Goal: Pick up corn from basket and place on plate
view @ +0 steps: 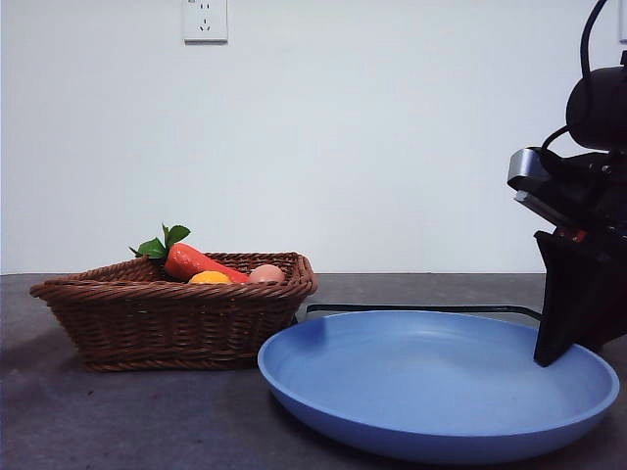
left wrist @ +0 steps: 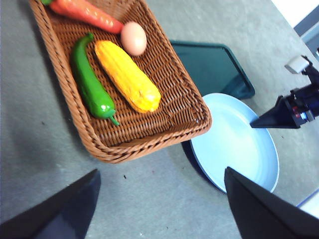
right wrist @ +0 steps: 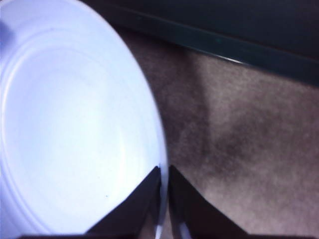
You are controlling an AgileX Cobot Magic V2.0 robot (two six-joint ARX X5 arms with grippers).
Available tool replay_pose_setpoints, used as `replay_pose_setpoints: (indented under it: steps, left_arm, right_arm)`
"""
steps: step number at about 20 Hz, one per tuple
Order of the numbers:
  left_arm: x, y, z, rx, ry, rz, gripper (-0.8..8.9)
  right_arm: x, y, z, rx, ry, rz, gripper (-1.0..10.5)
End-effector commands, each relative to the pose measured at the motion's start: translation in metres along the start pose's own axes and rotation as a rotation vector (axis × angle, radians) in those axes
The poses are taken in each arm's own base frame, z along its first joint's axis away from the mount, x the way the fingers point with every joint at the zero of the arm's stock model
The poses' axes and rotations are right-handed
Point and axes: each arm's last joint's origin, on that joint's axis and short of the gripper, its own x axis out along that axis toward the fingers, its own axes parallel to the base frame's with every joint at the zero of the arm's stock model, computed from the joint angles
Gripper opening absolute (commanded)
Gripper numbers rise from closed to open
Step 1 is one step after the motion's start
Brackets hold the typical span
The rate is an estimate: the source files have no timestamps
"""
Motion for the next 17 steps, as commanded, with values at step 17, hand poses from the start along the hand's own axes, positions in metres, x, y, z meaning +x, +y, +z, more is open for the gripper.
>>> replay_pose_setpoints:
  steps: [17]
  left_arm:
    - [0.160,-0.030,0.106,0.027,0.262,0.206,4.01]
  right_arm:
    - [-0.131,0.027,-0.051,0.009,-0.416,-0.150,0.0]
